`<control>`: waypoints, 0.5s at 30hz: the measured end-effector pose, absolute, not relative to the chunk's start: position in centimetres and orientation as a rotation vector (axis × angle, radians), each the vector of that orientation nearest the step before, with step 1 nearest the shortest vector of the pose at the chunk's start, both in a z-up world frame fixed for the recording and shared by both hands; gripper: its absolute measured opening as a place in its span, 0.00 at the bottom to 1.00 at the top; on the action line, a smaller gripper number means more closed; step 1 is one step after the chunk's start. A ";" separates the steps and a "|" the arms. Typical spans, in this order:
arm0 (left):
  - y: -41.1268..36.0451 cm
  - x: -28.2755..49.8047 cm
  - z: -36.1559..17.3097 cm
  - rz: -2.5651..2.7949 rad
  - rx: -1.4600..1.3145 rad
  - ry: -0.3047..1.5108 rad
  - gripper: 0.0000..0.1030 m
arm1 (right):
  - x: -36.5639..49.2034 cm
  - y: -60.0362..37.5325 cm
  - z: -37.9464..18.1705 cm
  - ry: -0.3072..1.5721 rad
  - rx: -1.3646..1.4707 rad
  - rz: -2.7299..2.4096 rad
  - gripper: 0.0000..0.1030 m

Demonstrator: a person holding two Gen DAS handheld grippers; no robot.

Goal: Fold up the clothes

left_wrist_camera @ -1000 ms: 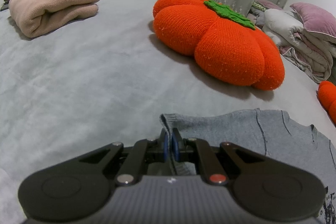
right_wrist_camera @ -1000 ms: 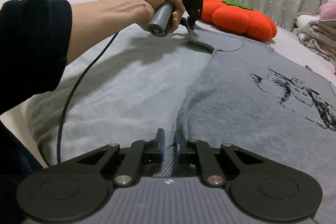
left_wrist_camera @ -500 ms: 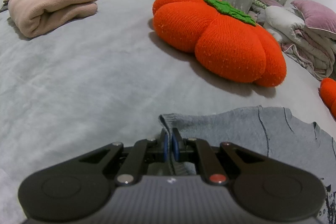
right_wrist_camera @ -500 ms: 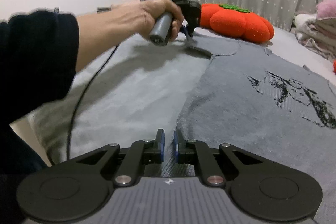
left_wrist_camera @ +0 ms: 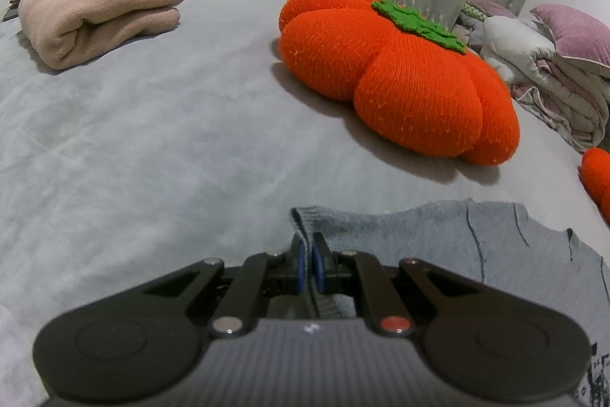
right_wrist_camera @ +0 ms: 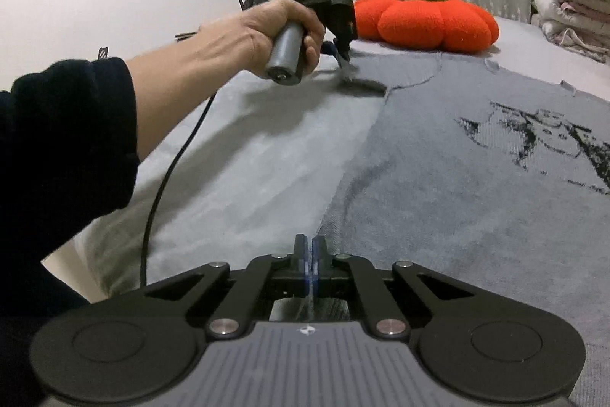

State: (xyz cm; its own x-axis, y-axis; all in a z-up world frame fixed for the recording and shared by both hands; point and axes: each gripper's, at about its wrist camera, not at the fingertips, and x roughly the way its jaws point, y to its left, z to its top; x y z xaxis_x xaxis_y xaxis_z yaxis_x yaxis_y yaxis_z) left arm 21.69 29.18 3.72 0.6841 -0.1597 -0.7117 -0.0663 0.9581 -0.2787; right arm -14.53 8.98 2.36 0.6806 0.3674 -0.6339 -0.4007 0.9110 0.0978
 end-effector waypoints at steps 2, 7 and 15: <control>29.2 21.6 4.1 -0.055 -0.303 0.811 0.06 | -14.7 9.0 2.6 0.688 -0.045 0.430 0.04; 29.1 21.5 5.2 -0.062 -0.331 0.791 0.06 | -14.4 8.0 3.1 0.655 0.039 0.418 0.04; 29.1 21.3 6.6 -0.062 -0.375 0.761 0.05 | -13.8 5.3 3.5 0.633 0.217 0.408 0.04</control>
State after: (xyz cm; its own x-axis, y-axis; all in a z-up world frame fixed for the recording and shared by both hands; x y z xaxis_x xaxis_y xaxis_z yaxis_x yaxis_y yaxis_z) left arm 21.29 29.07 6.58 0.7257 -0.1891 -0.6615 -0.0797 0.9319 -0.3538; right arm -13.80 5.31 3.55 0.7307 0.4325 -0.5283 -0.3020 0.8987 0.3180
